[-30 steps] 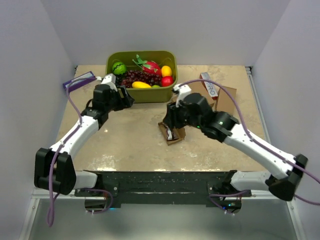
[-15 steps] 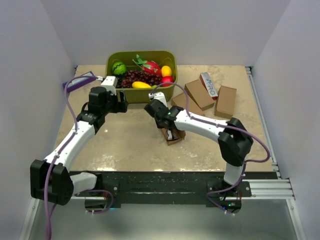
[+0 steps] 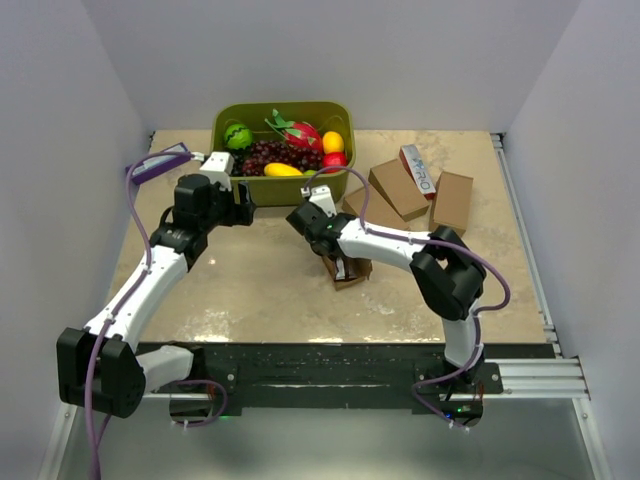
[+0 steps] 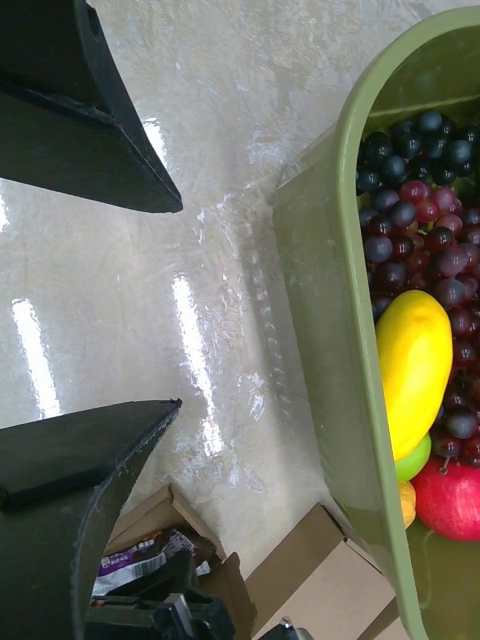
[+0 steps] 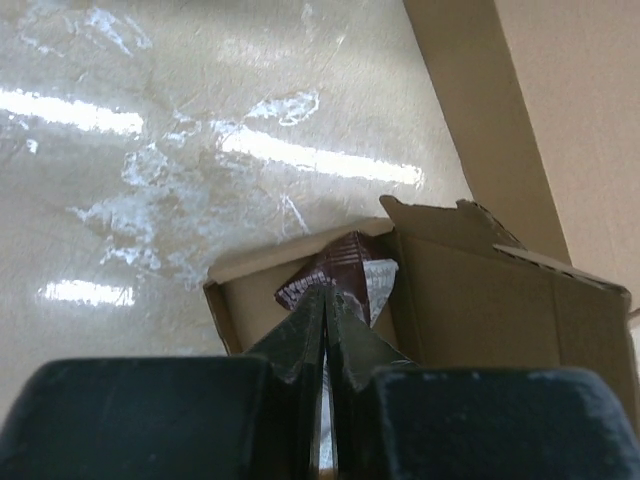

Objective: Fold the paper box

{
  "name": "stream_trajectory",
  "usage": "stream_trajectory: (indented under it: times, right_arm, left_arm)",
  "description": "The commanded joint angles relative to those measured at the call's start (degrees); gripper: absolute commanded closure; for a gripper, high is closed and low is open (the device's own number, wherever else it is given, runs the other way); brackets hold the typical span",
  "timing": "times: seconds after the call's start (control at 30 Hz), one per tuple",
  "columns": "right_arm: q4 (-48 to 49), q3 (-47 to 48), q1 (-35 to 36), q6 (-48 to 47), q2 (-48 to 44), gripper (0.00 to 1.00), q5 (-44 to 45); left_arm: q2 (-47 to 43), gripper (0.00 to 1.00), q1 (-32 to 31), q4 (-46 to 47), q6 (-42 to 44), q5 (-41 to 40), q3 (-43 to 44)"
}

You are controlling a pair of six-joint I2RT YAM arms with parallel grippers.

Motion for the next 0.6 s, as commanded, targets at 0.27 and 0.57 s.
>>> stream_trajectory:
  times: [0.27,0.57]
  right_arm:
    - [4.6,-4.5,-0.3,2.6,1.0,0.99,-0.6]
    - [5.1,-2.1,0.0,-0.4,-5.6,0.88,-6.7]
  left_arm:
    - [-1.2,0.2,0.0,0.6,1.2,1.4,-0.5]
    - [-1.0,0.2,0.0,0.6,1.2,2.5,-0.5]
